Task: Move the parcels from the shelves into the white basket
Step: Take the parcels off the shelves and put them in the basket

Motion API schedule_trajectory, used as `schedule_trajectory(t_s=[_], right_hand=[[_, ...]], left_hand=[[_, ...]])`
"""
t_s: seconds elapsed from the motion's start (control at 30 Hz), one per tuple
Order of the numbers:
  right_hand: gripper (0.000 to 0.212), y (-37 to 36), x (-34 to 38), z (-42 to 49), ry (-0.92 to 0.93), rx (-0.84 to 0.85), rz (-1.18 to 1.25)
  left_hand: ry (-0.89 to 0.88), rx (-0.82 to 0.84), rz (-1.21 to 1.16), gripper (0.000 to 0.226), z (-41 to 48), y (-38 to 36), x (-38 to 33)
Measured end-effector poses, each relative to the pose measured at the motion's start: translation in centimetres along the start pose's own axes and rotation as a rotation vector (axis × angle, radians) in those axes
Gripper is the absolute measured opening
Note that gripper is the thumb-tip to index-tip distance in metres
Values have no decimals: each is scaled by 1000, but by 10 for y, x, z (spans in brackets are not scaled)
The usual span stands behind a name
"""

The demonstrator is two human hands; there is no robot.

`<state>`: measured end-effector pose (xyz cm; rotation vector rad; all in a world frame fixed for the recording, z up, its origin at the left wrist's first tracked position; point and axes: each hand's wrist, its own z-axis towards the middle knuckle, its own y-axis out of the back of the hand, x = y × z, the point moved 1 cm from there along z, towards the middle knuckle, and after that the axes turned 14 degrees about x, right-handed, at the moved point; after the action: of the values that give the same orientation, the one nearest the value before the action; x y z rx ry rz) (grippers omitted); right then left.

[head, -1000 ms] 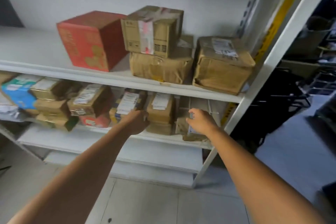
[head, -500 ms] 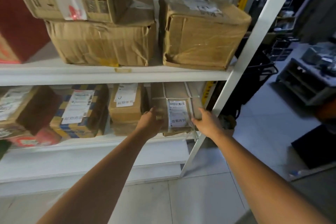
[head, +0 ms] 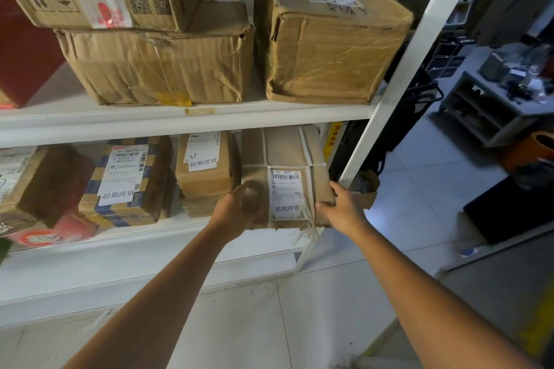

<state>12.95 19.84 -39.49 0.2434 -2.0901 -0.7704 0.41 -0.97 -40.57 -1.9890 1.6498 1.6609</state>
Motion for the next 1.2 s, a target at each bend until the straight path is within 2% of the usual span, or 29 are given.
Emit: schedule_trajectory(t_s=[0.27, 0.4, 0.53, 0.73, 0.87, 1.07, 1.2], right_hand=[[74, -9, 7, 21, -92, -2, 179], [73, -14, 13, 14, -57, -71, 267], [72, -18, 20, -7, -14, -97, 304], [73, -20, 20, -60, 28, -64, 312], [76, -19, 12, -106, 78, -59, 314], [74, -22, 10, -174, 168, -19, 238], [75, -41, 33, -202, 264, 68, 237]], left_hand=[[44, 64, -227, 86, 27, 9, 4], [-6, 85, -410, 83, 23, 11, 11], [-60, 51, -413, 92, 6, 8, 12], [-86, 16, -442, 91, -54, -2, 1], [-104, -60, -526, 90, -110, -19, -9], [-75, -166, -496, 91, -203, -42, -12], [-49, -277, -537, 92, -255, -34, 1]])
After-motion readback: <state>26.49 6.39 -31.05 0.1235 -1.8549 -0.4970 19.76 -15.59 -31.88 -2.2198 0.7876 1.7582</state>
